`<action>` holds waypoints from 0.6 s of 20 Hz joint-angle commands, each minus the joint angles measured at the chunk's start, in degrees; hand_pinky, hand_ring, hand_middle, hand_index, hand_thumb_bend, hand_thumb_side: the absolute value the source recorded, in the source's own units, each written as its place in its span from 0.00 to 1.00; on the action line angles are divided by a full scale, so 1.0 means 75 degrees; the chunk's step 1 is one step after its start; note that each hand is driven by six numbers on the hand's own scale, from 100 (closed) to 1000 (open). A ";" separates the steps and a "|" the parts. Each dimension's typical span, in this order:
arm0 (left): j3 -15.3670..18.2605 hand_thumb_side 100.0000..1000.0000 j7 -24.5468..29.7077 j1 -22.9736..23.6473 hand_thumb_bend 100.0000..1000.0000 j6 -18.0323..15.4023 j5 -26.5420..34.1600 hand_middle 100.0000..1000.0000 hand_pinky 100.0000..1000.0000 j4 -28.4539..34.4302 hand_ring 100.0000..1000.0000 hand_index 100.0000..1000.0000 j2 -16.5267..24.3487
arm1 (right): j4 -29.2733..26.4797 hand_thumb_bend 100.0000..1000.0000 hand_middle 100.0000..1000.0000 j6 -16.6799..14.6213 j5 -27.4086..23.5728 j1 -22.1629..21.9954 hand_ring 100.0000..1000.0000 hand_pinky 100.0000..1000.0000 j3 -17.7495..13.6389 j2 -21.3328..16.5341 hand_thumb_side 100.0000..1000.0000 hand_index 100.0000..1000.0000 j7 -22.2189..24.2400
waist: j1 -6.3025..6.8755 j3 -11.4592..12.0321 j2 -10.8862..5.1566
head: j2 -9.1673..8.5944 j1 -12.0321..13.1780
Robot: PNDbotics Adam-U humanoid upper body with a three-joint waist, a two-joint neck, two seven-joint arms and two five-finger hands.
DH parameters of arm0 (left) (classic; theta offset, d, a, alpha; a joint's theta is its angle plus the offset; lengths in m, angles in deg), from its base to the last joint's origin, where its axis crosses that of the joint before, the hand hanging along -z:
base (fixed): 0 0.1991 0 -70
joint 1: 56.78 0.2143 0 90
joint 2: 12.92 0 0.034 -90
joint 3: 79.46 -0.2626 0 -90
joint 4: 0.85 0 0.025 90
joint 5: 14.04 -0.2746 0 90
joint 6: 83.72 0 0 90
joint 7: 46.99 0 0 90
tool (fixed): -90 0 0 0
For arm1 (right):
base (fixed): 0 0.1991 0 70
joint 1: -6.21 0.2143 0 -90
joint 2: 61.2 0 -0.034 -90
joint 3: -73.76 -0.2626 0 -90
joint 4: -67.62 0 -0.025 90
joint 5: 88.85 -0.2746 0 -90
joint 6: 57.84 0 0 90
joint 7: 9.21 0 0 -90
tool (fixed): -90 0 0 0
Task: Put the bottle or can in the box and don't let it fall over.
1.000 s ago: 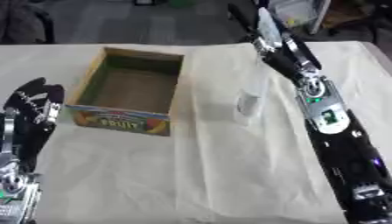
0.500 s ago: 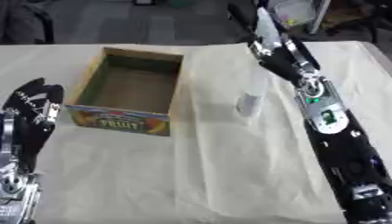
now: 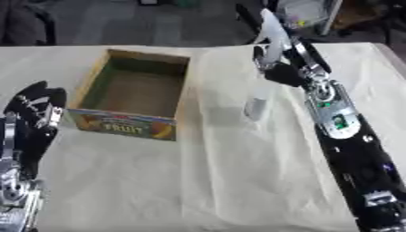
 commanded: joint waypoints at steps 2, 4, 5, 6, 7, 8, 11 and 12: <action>-0.0012 0.56 -0.0003 -0.0089 0.48 -0.0010 0.0024 0.65 0.61 0.0103 0.60 0.79 0.0072 | -0.0105 0.00 0.62 0.0050 -0.0091 0.0189 0.94 0.81 -0.0017 -0.0133 0.00 0.73 -0.0026 | 0.0012 0.0009 -0.0071 | 0.0046 0.0006; -0.0012 0.56 -0.0004 -0.0088 0.48 -0.0010 0.0024 0.65 0.61 0.0103 0.60 0.79 0.0072 | -0.0113 0.00 0.58 0.0075 -0.0113 0.0189 0.92 0.80 -0.0023 -0.0136 0.00 0.70 -0.0074 | 0.0011 0.0011 -0.0070 | 0.0046 0.0006; -0.0011 0.56 -0.0005 -0.0087 0.48 -0.0010 0.0023 0.65 0.61 0.0103 0.60 0.79 0.0072 | -0.0117 0.00 0.57 0.0088 -0.0125 0.0191 0.91 0.80 -0.0027 -0.0138 0.00 0.69 -0.0109 | 0.0011 0.0011 -0.0069 | 0.0046 0.0005; -0.0011 0.56 -0.0006 -0.0087 0.48 -0.0009 0.0022 0.65 0.61 0.0102 0.60 0.79 0.0072 | -0.0122 0.00 0.55 0.0102 -0.0135 0.0193 0.91 0.80 -0.0030 -0.0140 0.00 0.67 -0.0146 | 0.0011 0.0012 -0.0069 | 0.0046 0.0007; -0.0011 0.56 -0.0006 -0.0087 0.48 -0.0009 0.0022 0.65 0.61 0.0103 0.60 0.79 0.0072 | -0.0125 0.00 0.55 0.0116 -0.0143 0.0196 0.91 0.80 -0.0030 -0.0140 0.00 0.67 -0.0181 | 0.0010 0.0013 -0.0069 | 0.0046 0.0009; -0.0011 0.56 -0.0006 -0.0087 0.49 -0.0009 0.0022 0.65 0.61 0.0103 0.60 0.79 0.0072 | -0.0132 0.00 0.53 0.0129 -0.0152 0.0201 0.90 0.80 -0.0034 -0.0141 0.00 0.65 -0.0221 | 0.0010 0.0013 -0.0069 | 0.0046 0.0006; -0.0012 0.56 -0.0005 -0.0087 0.49 -0.0009 0.0021 0.65 0.61 0.0103 0.60 0.79 0.0072 | -0.0159 0.00 0.50 0.0166 -0.0182 0.0220 0.89 0.79 -0.0032 -0.0144 0.00 0.63 -0.0317 | 0.0008 0.0015 -0.0070 | 0.0046 -0.0002; -0.0011 0.56 -0.0005 -0.0088 0.49 -0.0009 0.0021 0.65 0.61 0.0103 0.60 0.79 0.0072 | -0.0171 0.00 0.50 0.0179 -0.0196 0.0226 0.89 0.79 -0.0032 -0.0145 0.00 0.62 -0.0345 | 0.0008 0.0016 -0.0071 | 0.0046 -0.0004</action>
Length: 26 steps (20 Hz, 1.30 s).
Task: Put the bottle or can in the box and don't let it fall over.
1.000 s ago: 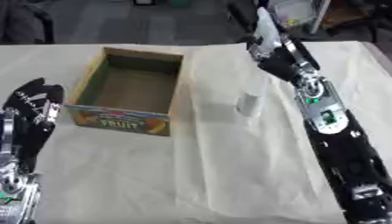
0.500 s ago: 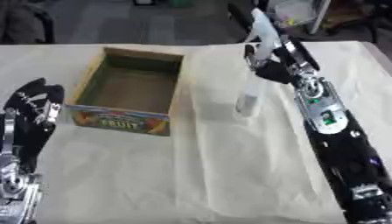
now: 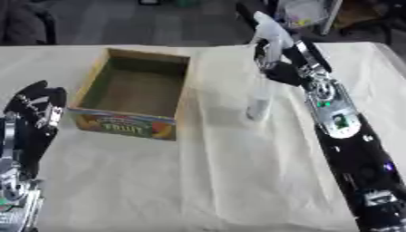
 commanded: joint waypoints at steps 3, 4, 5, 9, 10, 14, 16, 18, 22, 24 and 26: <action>-0.0012 0.56 -0.0004 -0.0089 0.49 -0.0010 0.0020 0.65 0.61 0.0104 0.60 0.79 0.0073 | -0.0200 0.00 0.49 0.0041 -0.0101 0.0225 0.89 0.79 -0.0021 -0.0150 0.00 0.61 -0.0131 | 0.0008 0.0013 -0.0073 | 0.0019 -0.0005; -0.0011 0.56 -0.0004 -0.0090 0.49 -0.0011 0.0020 0.65 0.61 0.0105 0.60 0.79 0.0073 | -0.0205 0.00 0.49 0.0047 -0.0110 0.0226 0.89 0.79 -0.0021 -0.0153 0.00 0.61 -0.0136 | 0.0008 0.0012 -0.0074 | 0.0019 -0.0007; -0.0011 0.56 -0.0004 -0.0091 0.49 -0.0011 0.0020 0.65 0.61 0.0105 0.60 0.79 0.0074 | -0.0209 0.00 0.49 0.0053 -0.0116 0.0227 0.89 0.79 -0.0021 -0.0154 0.00 0.61 -0.0140 | 0.0008 0.0011 -0.0074 | 0.0019 -0.0008; -0.0014 0.56 0.0000 -0.0095 0.49 -0.0009 0.0020 0.65 0.61 0.0106 0.60 0.79 0.0079 | -0.0224 0.00 0.48 0.0075 -0.0138 0.0227 0.88 0.79 -0.0024 -0.0160 0.00 0.60 -0.0156 | 0.0014 0.0003 -0.0072 | 0.0019 -0.0014; -0.0014 0.56 0.0001 -0.0096 0.49 -0.0009 0.0020 0.65 0.61 0.0107 0.60 0.79 0.0080 | -0.0227 0.00 0.48 0.0077 -0.0140 0.0228 0.88 0.79 -0.0023 -0.0163 0.00 0.61 -0.0156 | 0.0015 0.0002 -0.0071 | 0.0019 -0.0012; -0.0017 0.56 0.0005 -0.0099 0.49 -0.0008 0.0019 0.65 0.61 0.0110 0.60 0.79 0.0082 | -0.0230 0.00 0.55 0.0049 -0.0114 0.0222 0.92 0.80 -0.0005 -0.0173 0.00 0.67 -0.0078 | 0.0025 -0.0002 -0.0070 | 0.0019 -0.0012; -0.0016 0.56 0.0007 -0.0101 0.49 -0.0008 0.0017 0.65 0.61 0.0111 0.60 0.79 0.0085 | -0.0231 0.00 0.59 0.0000 -0.0083 0.0211 0.94 0.81 0.0006 -0.0179 0.00 0.70 0.0029 | 0.0028 -0.0005 -0.0069 | 0.0019 -0.0015; -0.0015 0.56 0.0006 -0.0102 0.49 -0.0007 0.0016 0.65 0.61 0.0112 0.60 0.79 0.0085 | -0.0240 0.00 0.66 -0.0076 -0.0052 0.0200 0.98 0.83 0.0011 -0.0185 0.00 0.75 0.0174 | 0.0031 -0.0007 -0.0070 | 0.0019 -0.0011; -0.0016 0.56 0.0008 -0.0102 0.49 -0.0006 0.0013 0.65 0.61 0.0113 0.60 0.79 0.0087 | -0.0258 0.00 0.77 -0.0265 -0.0053 0.0182 1.00 0.85 0.0002 -0.0210 0.00 0.86 0.0583 | 0.0032 -0.0016 -0.0071 | 0.0019 -0.0009; -0.0018 0.56 0.0010 -0.0104 0.49 -0.0006 0.0012 0.65 0.61 0.0113 0.60 0.79 0.0087 | -0.0263 0.00 0.83 -0.0331 -0.0076 0.0171 1.00 0.86 -0.0014 -0.0221 0.01 0.95 0.0749 | 0.0031 -0.0019 -0.0072 | 0.0019 -0.0007; -0.0017 0.56 0.0011 -0.0104 0.49 -0.0005 0.0010 0.65 0.61 0.0113 0.60 0.79 0.0088 | -0.0260 0.00 0.87 -0.0378 -0.0098 0.0161 1.00 0.87 -0.0032 -0.0235 0.06 0.99 0.0882 | 0.0031 -0.0020 -0.0072 | 0.0019 -0.0003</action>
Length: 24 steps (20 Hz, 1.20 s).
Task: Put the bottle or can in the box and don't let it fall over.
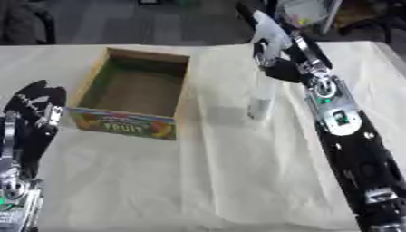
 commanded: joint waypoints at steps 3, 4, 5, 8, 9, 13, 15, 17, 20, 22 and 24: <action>-0.0018 0.56 0.0011 -0.0099 0.49 -0.0006 0.0010 0.65 0.61 0.0113 0.60 0.79 0.0089 | -0.0160 0.00 0.93 -0.0119 -0.0071 0.0126 1.00 0.89 -0.0073 -0.0184 0.26 1.00 0.0251 | 0.0029 -0.0006 -0.0072 | 0.0016 -0.0004; -0.0019 0.56 0.0012 -0.0099 0.49 -0.0005 0.0010 0.65 0.61 0.0112 0.60 0.79 0.0088 | -0.0149 0.00 0.95 -0.0129 -0.0083 0.0132 1.00 0.90 -0.0081 -0.0187 0.30 1.00 0.0252 | 0.0032 -0.0005 -0.0072 | 0.0016 -0.0006; -0.0019 0.56 0.0014 -0.0099 0.49 -0.0005 0.0009 0.65 0.61 0.0113 0.60 0.79 0.0087 | -0.0136 0.00 0.96 -0.0137 -0.0097 0.0139 1.00 0.90 -0.0088 -0.0191 0.33 1.00 0.0248 | 0.0034 -0.0004 -0.0070 | 0.0016 -0.0007; -0.0014 0.56 0.0009 -0.0098 0.49 -0.0004 0.0010 0.65 0.61 0.0114 0.59 0.79 0.0086 | -0.0098 0.00 0.98 -0.0155 -0.0136 0.0159 1.00 0.91 -0.0095 -0.0204 0.39 1.00 0.0227 | 0.0040 0.0003 -0.0065 | 0.0016 -0.0009; -0.0015 0.56 0.0009 -0.0098 0.49 -0.0004 0.0011 0.65 0.61 0.0114 0.59 0.79 0.0085 | -0.0083 0.00 0.99 -0.0158 -0.0149 0.0170 1.00 0.91 -0.0097 -0.0206 0.41 1.00 0.0220 | 0.0041 0.0005 -0.0062 | 0.0016 -0.0013; -0.0020 0.56 0.0014 -0.0104 0.49 -0.0004 0.0013 0.65 0.61 0.0114 0.59 0.79 0.0077 | -0.0006 0.00 1.00 -0.0149 -0.0173 0.0224 1.00 0.91 -0.0101 -0.0216 0.45 1.00 0.0185 | 0.0047 0.0019 -0.0047 | 0.0015 -0.0027; -0.0019 0.56 0.0012 -0.0109 0.49 -0.0005 0.0014 0.65 0.61 0.0116 0.59 0.79 0.0074 | 0.0049 0.00 1.00 -0.0146 -0.0158 0.0257 1.00 0.91 -0.0103 -0.0225 0.46 1.00 0.0168 | 0.0051 0.0031 -0.0039 | 0.0010 -0.0032; -0.0020 0.56 0.0013 -0.0113 0.49 -0.0006 0.0016 0.65 0.61 0.0118 0.59 0.79 0.0070 | 0.0124 0.00 1.00 -0.0147 -0.0123 0.0290 1.00 0.91 -0.0106 -0.0232 0.46 1.00 0.0148 | 0.0056 0.0043 -0.0030 | 0.0003 -0.0039; -0.0022 0.56 0.0015 -0.0119 0.49 -0.0006 0.0019 0.65 0.61 0.0119 0.59 0.79 0.0065 | 0.0250 0.00 1.00 -0.0177 -0.0048 0.0337 1.00 0.92 -0.0105 -0.0241 0.47 1.00 0.0127 | 0.0060 0.0056 -0.0019 | -0.0008 -0.0054; -0.0023 0.56 0.0016 -0.0126 0.49 -0.0007 0.0020 0.65 0.61 0.0121 0.59 0.79 0.0062 | 0.0338 0.00 1.00 -0.0216 0.0005 0.0365 1.00 0.92 -0.0107 -0.0247 0.48 1.00 0.0118 | 0.0062 0.0066 -0.0010 | -0.0019 -0.0061; -0.0023 0.56 0.0016 -0.0131 0.49 -0.0007 0.0020 0.65 0.61 0.0121 0.59 0.79 0.0059 | 0.0415 0.00 1.00 -0.0254 0.0060 0.0388 1.00 0.93 -0.0115 -0.0249 0.48 1.00 0.0111 | 0.0063 0.0075 0.0001 | -0.0026 -0.0067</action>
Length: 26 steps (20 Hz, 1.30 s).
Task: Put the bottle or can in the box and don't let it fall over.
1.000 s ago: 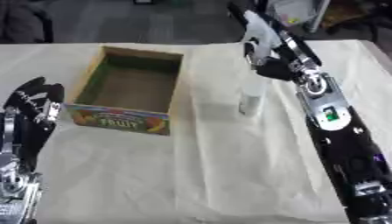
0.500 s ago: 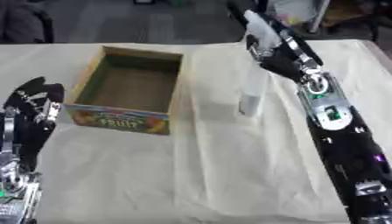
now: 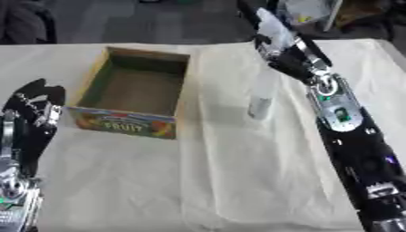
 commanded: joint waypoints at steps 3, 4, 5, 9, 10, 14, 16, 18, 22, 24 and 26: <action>-0.0021 0.56 0.0013 -0.0095 0.49 -0.0009 0.0021 0.65 0.61 0.0122 0.59 0.79 0.0056 | 0.0097 0.00 1.00 -0.0113 0.0163 0.0211 1.00 0.93 -0.0070 -0.0176 0.48 1.00 -0.0026 | 0.0020 0.0023 -0.0039 | -0.0035 -0.0026; -0.0021 0.56 0.0013 -0.0097 0.49 -0.0009 0.0021 0.65 0.61 0.0123 0.59 0.79 0.0056 | 0.0121 0.00 1.00 -0.0127 0.0188 0.0216 1.00 0.93 -0.0072 -0.0176 0.48 1.00 -0.0026 | 0.0021 0.0026 -0.0033 | -0.0036 -0.0029; -0.0022 0.56 0.0013 -0.0100 0.49 -0.0009 0.0021 0.65 0.61 0.0124 0.59 0.79 0.0054 | 0.0145 0.00 1.00 -0.0139 0.0210 0.0219 1.00 0.93 -0.0076 -0.0174 0.48 1.00 -0.0027 | 0.0022 0.0031 -0.0028 | -0.0036 -0.0032; -0.0020 0.56 0.0014 -0.0109 0.50 -0.0008 0.0022 0.65 0.61 0.0128 0.59 0.79 0.0051 | 0.0223 0.00 1.00 -0.0167 0.0267 0.0251 1.00 0.93 -0.0092 -0.0175 0.49 1.00 -0.0047 | 0.0029 0.0050 -0.0009 | -0.0047 -0.0039; -0.0020 0.56 0.0015 -0.0110 0.50 -0.0007 0.0021 0.65 0.61 0.0127 0.59 0.79 0.0050 | 0.0236 0.00 1.00 -0.0169 0.0272 0.0264 1.00 0.93 -0.0097 -0.0175 0.49 1.00 -0.0058 | 0.0031 0.0054 -0.0005 | -0.0050 -0.0040; -0.0020 0.56 0.0017 -0.0116 0.50 -0.0005 0.0020 0.65 0.61 0.0127 0.59 0.79 0.0047 | 0.0245 0.00 1.00 -0.0166 0.0269 0.0311 1.00 0.92 -0.0108 -0.0180 0.49 1.00 -0.0095 | 0.0031 0.0062 0.0001 | -0.0053 -0.0044; -0.0021 0.56 0.0017 -0.0116 0.50 -0.0004 0.0018 0.65 0.61 0.0127 0.59 0.79 0.0046 | 0.0237 0.00 1.00 -0.0153 0.0255 0.0332 1.00 0.92 -0.0113 -0.0191 0.49 1.00 -0.0117 | 0.0028 0.0065 0.0002 | -0.0053 -0.0044; -0.0020 0.56 0.0016 -0.0115 0.50 -0.0003 0.0017 0.64 0.61 0.0125 0.59 0.79 0.0045 | 0.0228 0.00 1.00 -0.0137 0.0243 0.0353 1.00 0.92 -0.0115 -0.0200 0.48 1.00 -0.0136 | 0.0024 0.0069 0.0001 | -0.0054 -0.0046; -0.0019 0.56 0.0017 -0.0115 0.50 -0.0004 0.0015 0.64 0.61 0.0124 0.59 0.79 0.0045 | 0.0200 0.00 1.00 -0.0128 0.0216 0.0385 1.00 0.92 -0.0110 -0.0218 0.48 1.00 -0.0150 | 0.0019 0.0071 0.0000 | -0.0056 -0.0046; -0.0018 0.56 0.0017 -0.0114 0.50 -0.0003 0.0014 0.64 0.61 0.0123 0.59 0.79 0.0045 | 0.0177 0.00 1.00 -0.0127 0.0192 0.0401 1.00 0.92 -0.0106 -0.0230 0.48 1.00 -0.0151 | 0.0017 0.0067 -0.0004 | -0.0057 -0.0045; -0.0019 0.56 0.0019 -0.0114 0.50 -0.0004 0.0017 0.64 0.61 0.0122 0.59 0.79 0.0046 | 0.0146 0.00 1.00 -0.0127 0.0159 0.0417 1.00 0.91 -0.0098 -0.0240 0.47 1.00 -0.0142 | 0.0014 0.0062 -0.0008 | -0.0060 -0.0045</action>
